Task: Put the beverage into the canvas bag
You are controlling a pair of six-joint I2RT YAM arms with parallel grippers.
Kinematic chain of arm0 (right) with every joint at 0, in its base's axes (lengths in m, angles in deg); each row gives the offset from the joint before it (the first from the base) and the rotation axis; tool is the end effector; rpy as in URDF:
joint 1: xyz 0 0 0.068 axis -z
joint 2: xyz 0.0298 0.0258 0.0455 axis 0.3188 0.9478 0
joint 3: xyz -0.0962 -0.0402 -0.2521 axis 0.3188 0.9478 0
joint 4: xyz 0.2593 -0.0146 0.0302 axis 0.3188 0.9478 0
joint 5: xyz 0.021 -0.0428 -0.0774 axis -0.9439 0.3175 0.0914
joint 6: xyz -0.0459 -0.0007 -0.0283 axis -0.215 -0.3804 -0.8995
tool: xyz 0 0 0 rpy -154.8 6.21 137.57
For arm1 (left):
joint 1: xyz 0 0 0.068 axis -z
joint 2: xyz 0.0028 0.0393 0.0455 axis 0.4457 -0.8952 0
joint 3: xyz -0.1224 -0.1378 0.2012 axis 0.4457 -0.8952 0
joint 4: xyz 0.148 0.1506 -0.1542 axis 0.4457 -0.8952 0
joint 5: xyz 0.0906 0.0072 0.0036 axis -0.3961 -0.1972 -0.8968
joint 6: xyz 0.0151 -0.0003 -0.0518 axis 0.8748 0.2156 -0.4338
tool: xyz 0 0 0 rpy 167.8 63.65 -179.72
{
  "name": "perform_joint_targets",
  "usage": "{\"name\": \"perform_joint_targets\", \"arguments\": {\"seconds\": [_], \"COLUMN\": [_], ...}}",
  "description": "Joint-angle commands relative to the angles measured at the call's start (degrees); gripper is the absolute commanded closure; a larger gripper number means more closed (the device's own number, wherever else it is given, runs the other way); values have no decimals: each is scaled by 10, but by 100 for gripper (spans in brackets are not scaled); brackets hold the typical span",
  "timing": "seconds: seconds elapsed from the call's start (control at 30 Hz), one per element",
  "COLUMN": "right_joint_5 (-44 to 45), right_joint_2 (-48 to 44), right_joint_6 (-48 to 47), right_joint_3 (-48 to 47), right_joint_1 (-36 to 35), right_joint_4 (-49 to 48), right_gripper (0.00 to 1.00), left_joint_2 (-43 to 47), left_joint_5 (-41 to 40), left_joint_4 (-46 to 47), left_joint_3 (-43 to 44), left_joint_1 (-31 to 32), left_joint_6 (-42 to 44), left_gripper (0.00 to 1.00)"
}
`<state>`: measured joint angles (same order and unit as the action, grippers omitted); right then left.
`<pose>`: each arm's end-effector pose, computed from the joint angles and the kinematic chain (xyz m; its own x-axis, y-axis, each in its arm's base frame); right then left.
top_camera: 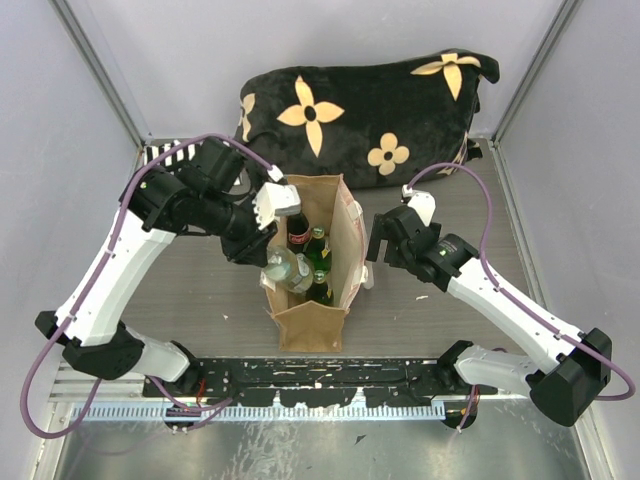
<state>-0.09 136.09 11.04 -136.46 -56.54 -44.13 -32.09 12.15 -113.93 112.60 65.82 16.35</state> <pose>0.1820 0.1228 0.2991 -0.6930 0.1566 -0.7037 0.0994 0.9876 0.1220 0.1618 -0.1510 0.4542 -0.2454 0.7557 -0.6072 0.9637 0.2581 -0.0683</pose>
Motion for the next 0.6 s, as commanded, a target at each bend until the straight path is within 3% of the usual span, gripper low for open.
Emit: {"name": "perform_joint_targets", "arguments": {"seconds": [0.0, 0.23, 0.57], "right_joint_5": [3, 5, 5], "right_joint_2": [-19, -41, -50], "right_joint_6": [3, 11, 11], "right_joint_3": [0, 20, 28], "right_joint_1": [3, 3, 4], "right_joint_4": [-16, -14, -13], "right_gripper": [0, 0, 0], "left_joint_2": [19, 0, -64], "left_joint_5": [1, -22, -27], "left_joint_4": [-130, -131, -130], "left_joint_3": [-13, -35, -29], "left_joint_1": [33, 81, 92], "left_joint_6": [116, 116, 120], "left_gripper": [100, 100, 100]}}
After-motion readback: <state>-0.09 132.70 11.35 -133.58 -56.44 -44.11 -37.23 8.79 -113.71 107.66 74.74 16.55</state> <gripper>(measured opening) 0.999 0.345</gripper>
